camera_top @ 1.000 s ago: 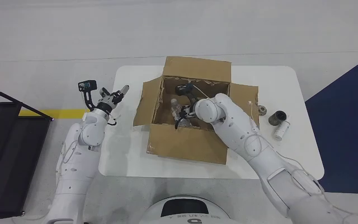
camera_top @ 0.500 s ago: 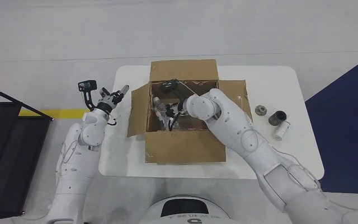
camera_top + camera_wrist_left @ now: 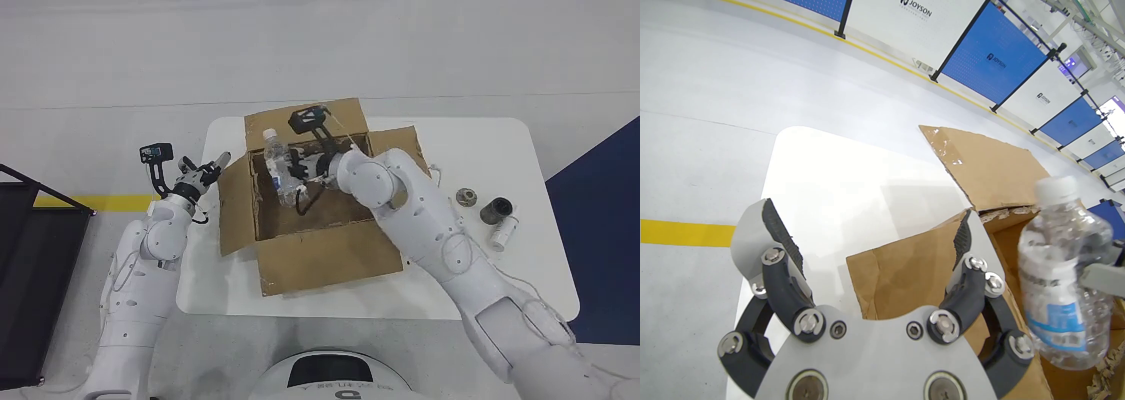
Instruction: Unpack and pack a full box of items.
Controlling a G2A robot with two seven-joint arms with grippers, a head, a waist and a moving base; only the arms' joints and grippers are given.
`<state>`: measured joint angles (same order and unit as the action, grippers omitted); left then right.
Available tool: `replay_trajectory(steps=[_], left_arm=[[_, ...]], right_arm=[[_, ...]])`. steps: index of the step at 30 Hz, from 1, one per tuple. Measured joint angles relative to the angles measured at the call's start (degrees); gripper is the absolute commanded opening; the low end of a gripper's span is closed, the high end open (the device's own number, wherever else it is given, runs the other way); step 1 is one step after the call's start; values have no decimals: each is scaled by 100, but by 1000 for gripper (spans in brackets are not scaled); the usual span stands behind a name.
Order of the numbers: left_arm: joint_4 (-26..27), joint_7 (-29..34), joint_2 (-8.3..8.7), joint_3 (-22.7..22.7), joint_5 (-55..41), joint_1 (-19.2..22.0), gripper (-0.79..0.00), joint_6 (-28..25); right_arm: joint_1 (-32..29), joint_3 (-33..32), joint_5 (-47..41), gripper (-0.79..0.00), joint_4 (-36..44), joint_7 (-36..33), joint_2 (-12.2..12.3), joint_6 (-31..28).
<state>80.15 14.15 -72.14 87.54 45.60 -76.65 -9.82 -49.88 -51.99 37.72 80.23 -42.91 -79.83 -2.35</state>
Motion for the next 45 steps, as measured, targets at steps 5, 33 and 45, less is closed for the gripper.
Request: replay_trajectory(steps=[5, 33, 45], left_arm=[[0, 0, 0, 0, 0, 0, 0, 0], [-319, 99, -6, -554, 1014, 162, 0, 406], [-503, 137, -24, -766, 1290, 546, 0, 483]], right_arm=[[-1167, -1304, 263, -785, 1713, -79, 378, -314], [-2478, -4539, 259, -785, 2154, -1330, 982, -331], [-2248, -4199, -38, -785, 1708, -2230, 1100, -796]])
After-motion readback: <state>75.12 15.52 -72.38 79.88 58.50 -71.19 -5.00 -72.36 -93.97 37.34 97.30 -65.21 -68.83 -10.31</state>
